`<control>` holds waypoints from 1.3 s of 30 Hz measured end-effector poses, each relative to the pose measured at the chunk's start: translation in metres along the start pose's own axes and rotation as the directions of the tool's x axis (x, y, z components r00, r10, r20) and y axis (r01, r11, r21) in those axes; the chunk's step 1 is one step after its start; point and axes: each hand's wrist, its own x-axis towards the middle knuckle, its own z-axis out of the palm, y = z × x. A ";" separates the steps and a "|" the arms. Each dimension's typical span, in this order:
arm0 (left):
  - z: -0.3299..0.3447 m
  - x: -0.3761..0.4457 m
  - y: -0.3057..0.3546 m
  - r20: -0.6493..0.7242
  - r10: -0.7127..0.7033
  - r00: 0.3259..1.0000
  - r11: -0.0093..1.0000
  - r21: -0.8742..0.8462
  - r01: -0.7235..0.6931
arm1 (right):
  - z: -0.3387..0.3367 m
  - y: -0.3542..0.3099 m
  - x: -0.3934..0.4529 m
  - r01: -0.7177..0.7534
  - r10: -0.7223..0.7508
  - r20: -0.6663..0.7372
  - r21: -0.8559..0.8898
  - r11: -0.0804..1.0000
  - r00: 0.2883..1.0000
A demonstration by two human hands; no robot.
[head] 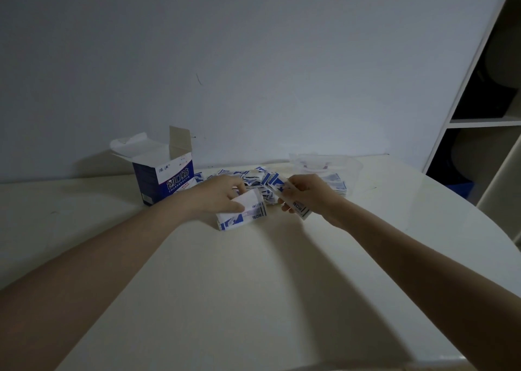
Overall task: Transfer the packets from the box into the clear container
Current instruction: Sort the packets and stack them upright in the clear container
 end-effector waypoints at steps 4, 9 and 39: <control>-0.003 0.002 0.002 -0.017 0.002 1.000 0.993 0.115 0.000 | 0.001 0.001 0.001 -0.027 0.025 0.025 0.061 0.998 0.999; -0.007 0.006 -0.001 -0.076 0.027 0.997 0.994 0.105 -0.019 | 0.002 0.000 0.002 -0.050 0.048 0.039 0.061 0.997 0.998; -0.004 0.003 0.004 -0.266 -0.037 0.963 0.899 -0.430 -0.084 | 0.006 -0.015 0.007 -0.172 0.148 0.088 0.541 0.824 0.985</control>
